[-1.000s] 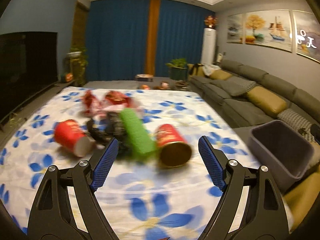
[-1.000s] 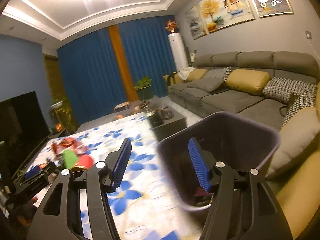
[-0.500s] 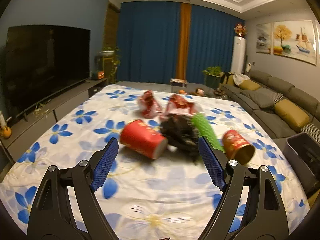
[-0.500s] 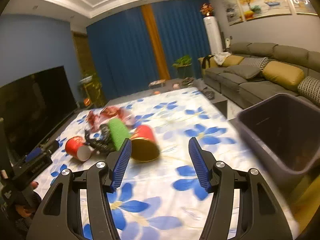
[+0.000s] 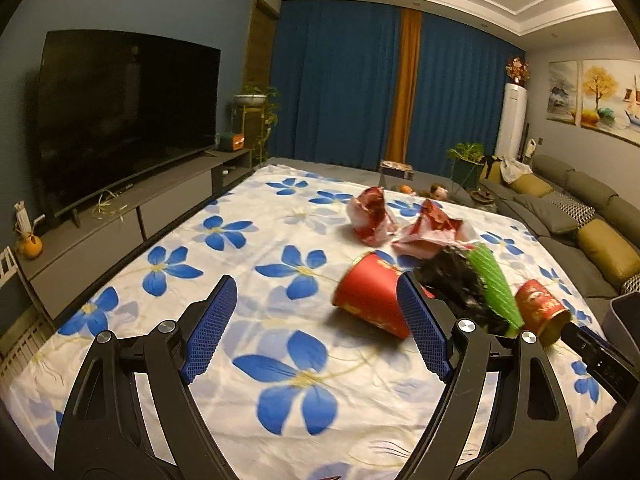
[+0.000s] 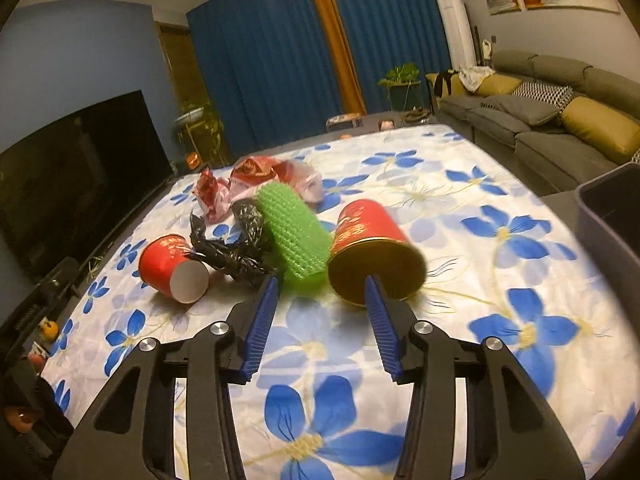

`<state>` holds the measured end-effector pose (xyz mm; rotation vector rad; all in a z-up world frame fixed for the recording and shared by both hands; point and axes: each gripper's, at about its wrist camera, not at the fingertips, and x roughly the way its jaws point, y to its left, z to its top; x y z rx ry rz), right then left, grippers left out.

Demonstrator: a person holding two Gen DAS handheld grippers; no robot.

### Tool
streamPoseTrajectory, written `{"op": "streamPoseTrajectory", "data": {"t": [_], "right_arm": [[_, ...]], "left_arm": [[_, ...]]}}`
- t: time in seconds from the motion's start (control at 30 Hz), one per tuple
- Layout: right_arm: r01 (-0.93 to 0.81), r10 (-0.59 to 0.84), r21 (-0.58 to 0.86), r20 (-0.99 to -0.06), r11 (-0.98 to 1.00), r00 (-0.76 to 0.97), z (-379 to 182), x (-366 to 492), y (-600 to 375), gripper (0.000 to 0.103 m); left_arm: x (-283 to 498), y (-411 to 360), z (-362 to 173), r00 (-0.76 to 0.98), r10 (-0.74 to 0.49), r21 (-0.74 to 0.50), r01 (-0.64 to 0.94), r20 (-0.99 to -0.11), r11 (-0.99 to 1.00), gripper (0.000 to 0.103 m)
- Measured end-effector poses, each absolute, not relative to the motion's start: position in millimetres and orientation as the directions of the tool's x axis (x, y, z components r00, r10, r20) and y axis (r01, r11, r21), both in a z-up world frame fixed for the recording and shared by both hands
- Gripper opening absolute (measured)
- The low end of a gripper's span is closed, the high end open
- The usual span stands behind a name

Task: Collect trash
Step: 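Grasp the red paper cup by its rim with the right tool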

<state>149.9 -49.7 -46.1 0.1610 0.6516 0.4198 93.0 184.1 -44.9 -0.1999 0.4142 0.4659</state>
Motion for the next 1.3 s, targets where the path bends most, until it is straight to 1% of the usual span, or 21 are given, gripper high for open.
{"op": "streamPoseTrajectory", "data": {"t": [0.1, 0.17, 0.3, 0.37, 0.4, 0.47, 0.53, 0.57, 0.7, 0.93, 1.0, 1.13, 1.2, 1.23, 1.27, 1.3], "right_arm": [[-0.317, 0.433, 0.296, -0.566, 0.901, 0.701, -51, 161, -45, 0.043], [-0.309, 0.427, 0.295, -0.575, 0.904, 0.698, -53, 168, -41, 0.038], [-0.301, 0.423, 0.299, -0.58, 0.905, 0.696, -55, 177, -38, 0.032], [-0.3, 0.423, 0.3, -0.583, 0.905, 0.694, -57, 181, -37, 0.023], [-0.301, 0.423, 0.3, -0.583, 0.905, 0.694, -57, 182, -37, 0.02], [-0.305, 0.424, 0.295, -0.586, 0.905, 0.69, -59, 183, -35, 0.01], [-0.309, 0.422, 0.287, -0.589, 0.907, 0.689, -61, 183, -34, 0.003], [-0.311, 0.423, 0.287, -0.589, 0.906, 0.689, -62, 182, -34, 0.001], [-0.312, 0.421, 0.283, -0.57, 0.907, 0.706, -59, 177, -40, 0.001], [-0.307, 0.417, 0.285, -0.544, 0.908, 0.728, -54, 166, -52, 0.001], [-0.304, 0.42, 0.293, -0.547, 0.906, 0.724, -54, 166, -55, 0.001], [-0.315, 0.458, 0.338, -0.562, 0.887, 0.689, -57, 163, -59, 0.001], [-0.318, 0.455, 0.329, -0.562, 0.889, 0.691, -56, 161, -56, 0.013], [-0.321, 0.454, 0.325, -0.558, 0.89, 0.694, -55, 160, -54, 0.027], [-0.32, 0.452, 0.323, -0.555, 0.891, 0.698, -55, 160, -54, 0.034], [-0.314, 0.445, 0.32, -0.556, 0.894, 0.702, -55, 161, -53, 0.035]], "left_arm": [[98, 194, -49, 0.806, 0.392, -0.097, -0.478, -0.444, 0.873, 0.081], [101, 200, -52, 0.802, 0.386, -0.104, -0.479, -0.456, 0.872, 0.081], [106, 206, -56, 0.804, 0.366, -0.118, -0.467, -0.469, 0.876, 0.081], [109, 209, -59, 0.804, 0.356, -0.123, -0.462, -0.476, 0.879, 0.081], [111, 209, -60, 0.805, 0.351, -0.124, -0.458, -0.479, 0.88, 0.081], [113, 210, -61, 0.808, 0.338, -0.132, -0.448, -0.482, 0.884, 0.08], [116, 212, -63, 0.815, 0.314, -0.147, -0.431, -0.488, 0.89, 0.08], [118, 212, -64, 0.816, 0.304, -0.152, -0.424, -0.491, 0.893, 0.08], [127, 206, -64, 0.822, 0.269, -0.153, -0.391, -0.502, 0.907, 0.08], [147, 177, -57, 0.85, 0.186, -0.163, -0.3, -0.493, 0.94, 0.08], [154, 168, -56, 0.851, 0.16, -0.171, -0.278, -0.499, 0.945, 0.08], [158, 158, -57, 0.859, 0.154, -0.178, -0.271, -0.488, 0.946, 0.08], [157, 156, -58, 0.863, 0.165, -0.172, -0.276, -0.478, 0.946, 0.08], [157, 155, -58, 0.863, 0.172, -0.167, -0.28, -0.476, 0.945, 0.08], [157, 155, -60, 0.862, 0.178, -0.164, -0.285, -0.475, 0.945, 0.08], [157, 155, -61, 0.861, 0.183, -0.162, -0.29, -0.475, 0.943, 0.081]]}}
